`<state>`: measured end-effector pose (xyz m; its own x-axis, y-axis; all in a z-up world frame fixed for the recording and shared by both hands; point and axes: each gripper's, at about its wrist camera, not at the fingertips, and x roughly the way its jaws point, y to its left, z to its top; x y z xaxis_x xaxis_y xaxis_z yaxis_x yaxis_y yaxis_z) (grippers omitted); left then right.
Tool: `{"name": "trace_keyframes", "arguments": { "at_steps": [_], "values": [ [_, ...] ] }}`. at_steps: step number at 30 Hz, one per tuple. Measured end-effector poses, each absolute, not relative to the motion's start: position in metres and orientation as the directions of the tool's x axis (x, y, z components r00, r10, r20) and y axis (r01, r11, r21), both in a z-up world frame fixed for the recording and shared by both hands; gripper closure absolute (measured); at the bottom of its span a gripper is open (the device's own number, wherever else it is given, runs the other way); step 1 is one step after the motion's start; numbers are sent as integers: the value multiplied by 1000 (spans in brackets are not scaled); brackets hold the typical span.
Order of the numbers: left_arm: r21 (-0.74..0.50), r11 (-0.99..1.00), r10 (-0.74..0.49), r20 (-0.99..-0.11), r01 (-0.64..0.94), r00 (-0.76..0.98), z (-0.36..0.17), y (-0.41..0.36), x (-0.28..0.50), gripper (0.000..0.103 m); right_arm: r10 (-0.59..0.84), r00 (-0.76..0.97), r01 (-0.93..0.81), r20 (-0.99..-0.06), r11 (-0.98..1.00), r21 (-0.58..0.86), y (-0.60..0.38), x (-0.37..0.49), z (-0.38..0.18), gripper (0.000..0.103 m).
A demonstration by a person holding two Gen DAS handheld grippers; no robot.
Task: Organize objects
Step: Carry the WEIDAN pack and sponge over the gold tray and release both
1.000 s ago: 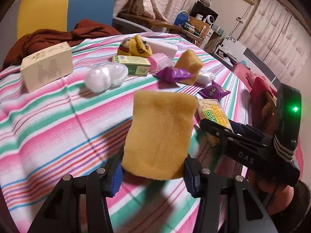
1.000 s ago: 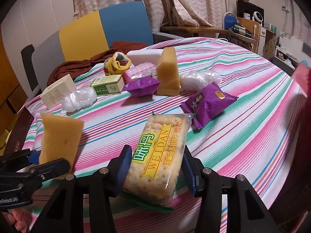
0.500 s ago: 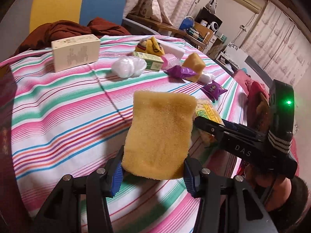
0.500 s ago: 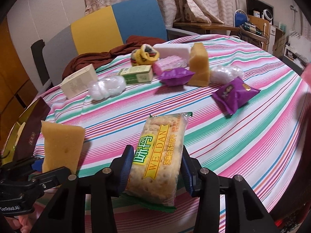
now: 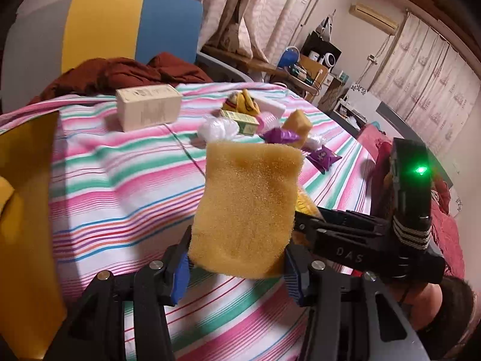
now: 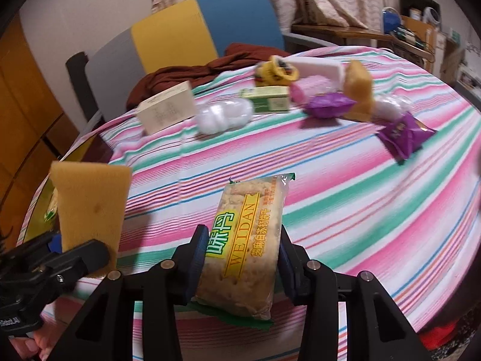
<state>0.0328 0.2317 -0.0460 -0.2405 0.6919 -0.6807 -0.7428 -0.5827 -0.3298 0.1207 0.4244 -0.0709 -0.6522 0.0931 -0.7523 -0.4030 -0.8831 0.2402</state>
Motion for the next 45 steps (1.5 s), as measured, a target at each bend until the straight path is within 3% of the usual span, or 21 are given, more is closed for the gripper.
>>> {"name": "trace_keyframes", "arguments": {
  "at_steps": [16,27,35,39,42,45],
  "values": [
    [-382,-746,643,-626,-545,-441,-19,102,1,51,-89,-712,-112,-697,-965,238,319,52,-13,59],
    [-359,-880,473,-734,-312,-487,-48,19,-51,51,-267,-650,36,-712,-946,321,242,-29,-5,59],
    [-294,-919,384,-817,-262,-431,-72,-2,-75,51,-224,-589,47,-776,-969,244,210,-95,-26,57],
    [-273,-932,353,-834,-238,-425,-75,-10,-84,51,-186,-561,-9,-807,-973,231,216,-115,-37,49],
    [-239,-944,318,-845,-229,-430,-75,-15,-88,51,-194,-602,-30,-774,-964,264,223,-102,-28,33],
    [-210,-954,284,-859,-214,-425,-77,-16,-93,50,-201,-659,-15,-725,-960,279,226,-77,-13,30]
  ]
}}
